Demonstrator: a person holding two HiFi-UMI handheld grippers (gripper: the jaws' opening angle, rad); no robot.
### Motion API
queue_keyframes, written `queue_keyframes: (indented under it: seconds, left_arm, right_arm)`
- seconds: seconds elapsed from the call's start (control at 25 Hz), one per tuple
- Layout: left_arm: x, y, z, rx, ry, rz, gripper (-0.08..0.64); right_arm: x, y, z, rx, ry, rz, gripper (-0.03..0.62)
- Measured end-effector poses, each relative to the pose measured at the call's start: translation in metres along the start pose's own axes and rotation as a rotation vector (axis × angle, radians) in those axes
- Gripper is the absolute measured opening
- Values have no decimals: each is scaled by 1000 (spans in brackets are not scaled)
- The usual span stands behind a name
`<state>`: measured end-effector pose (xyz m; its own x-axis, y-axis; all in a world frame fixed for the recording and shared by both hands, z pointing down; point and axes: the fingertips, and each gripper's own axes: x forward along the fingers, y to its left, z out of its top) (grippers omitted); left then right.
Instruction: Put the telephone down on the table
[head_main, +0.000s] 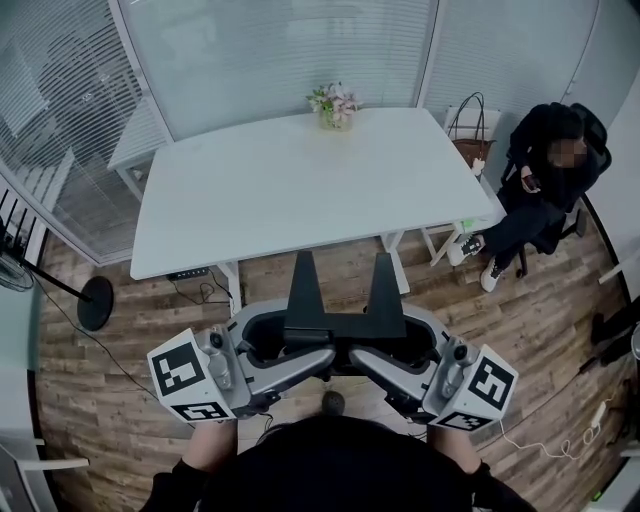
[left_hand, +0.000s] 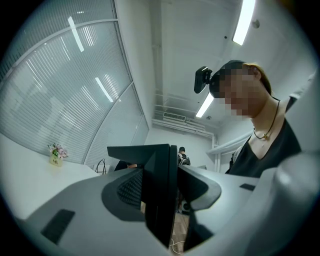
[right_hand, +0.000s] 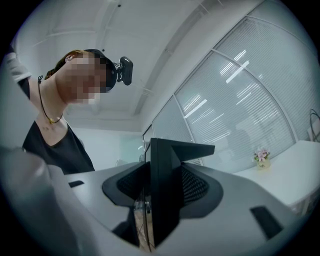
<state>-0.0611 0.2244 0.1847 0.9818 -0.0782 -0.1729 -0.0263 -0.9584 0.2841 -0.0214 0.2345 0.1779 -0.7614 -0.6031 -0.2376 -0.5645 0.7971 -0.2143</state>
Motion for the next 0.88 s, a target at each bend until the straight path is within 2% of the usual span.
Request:
queue_keyframes:
  seconds: [0.32,0.88]
  left_arm:
    - [11,12,-2,-4,-6,26,210]
    - [10,5,-1,10,-6,25,210]
  right_arm:
    - [-2,-17,0,12,10,19,210]
    - [-5,-11,2,2,1,28,210]
